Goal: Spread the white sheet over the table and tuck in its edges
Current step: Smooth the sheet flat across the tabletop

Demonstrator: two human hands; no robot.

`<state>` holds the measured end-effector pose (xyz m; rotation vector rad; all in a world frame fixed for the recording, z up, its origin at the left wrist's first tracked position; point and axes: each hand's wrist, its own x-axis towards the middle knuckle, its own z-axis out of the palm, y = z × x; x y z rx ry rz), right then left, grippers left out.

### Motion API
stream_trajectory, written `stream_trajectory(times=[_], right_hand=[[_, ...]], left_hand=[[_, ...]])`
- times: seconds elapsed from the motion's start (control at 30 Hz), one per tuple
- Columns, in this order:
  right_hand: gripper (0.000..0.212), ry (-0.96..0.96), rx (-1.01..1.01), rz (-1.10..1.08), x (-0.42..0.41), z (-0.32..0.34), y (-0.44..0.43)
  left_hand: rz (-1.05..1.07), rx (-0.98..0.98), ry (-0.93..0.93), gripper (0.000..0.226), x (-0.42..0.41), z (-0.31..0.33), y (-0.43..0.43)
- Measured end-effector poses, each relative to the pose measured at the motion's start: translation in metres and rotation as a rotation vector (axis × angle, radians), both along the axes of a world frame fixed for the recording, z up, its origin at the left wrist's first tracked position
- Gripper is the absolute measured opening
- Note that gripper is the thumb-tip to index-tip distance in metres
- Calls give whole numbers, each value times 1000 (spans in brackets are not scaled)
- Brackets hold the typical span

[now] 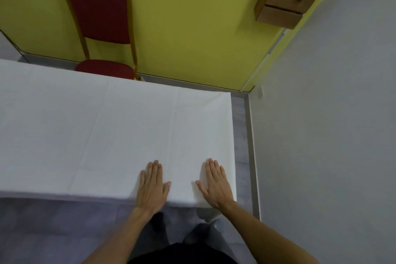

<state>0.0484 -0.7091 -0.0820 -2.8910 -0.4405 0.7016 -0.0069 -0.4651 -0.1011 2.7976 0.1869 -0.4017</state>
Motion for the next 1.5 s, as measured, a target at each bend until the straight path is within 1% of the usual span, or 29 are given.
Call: stream_trajectory(times=[0.13, 0.23, 0.33, 0.43, 0.5, 0.6, 0.77, 0.83, 0.97, 1.03, 1.1, 1.17, 1.3, 1.37, 1.43, 1.5], right_hand=[[81, -32, 23, 220, 7, -2, -15], [78, -39, 64, 401, 24, -8, -29], [78, -65, 95, 496, 43, -11, -42], [73, -102, 106, 586, 60, -11, -50], [71, -138, 157, 627, 67, -14, -57], [68, -108, 167, 686, 75, -20, -69], [65, -150, 190, 745, 97, -29, -71], [63, -177, 200, 781, 101, -31, -74], [60, -183, 281, 846, 108, -30, -67], [58, -200, 329, 891, 117, -26, -59], [57, -191, 369, 954, 127, -19, -45], [58, -187, 369, 1057, 130, -16, -31], [64, -156, 371, 1308, 154, -30, -6], [66, -119, 377, 1362, 164, -39, 0], [67, -72, 381, 1379, 172, -45, 2], [70, -88, 391, 1409, 180, -49, 2]], left_hand=[[107, 8, -13, 82, -7, 4, -27], [146, 5, -12, 82, -6, 3, -60], [229, 0, -25, 81, -3, 2, -104], [313, -1, -57, 78, 5, 5, -147], [351, 10, -45, 77, 9, 6, -165], [440, 7, -43, 79, 12, 8, -179], [496, 19, -36, 78, 19, -5, -185], [511, 55, -45, 78, 22, -11, -190], [620, 1, -60, 74, 30, -6, -204], [701, 13, -104, 71, 39, -5, -212], [804, -6, -93, 66, 49, -4, -221], [916, 24, -79, 64, 56, -6, -230], [1131, 15, -85, 61, 79, -10, -244], [1249, -2, -113, 57, 90, -13, -251], [1302, 12, -112, 59, 94, -16, -258], [1297, 75, -92, 62, 93, -19, -259]])
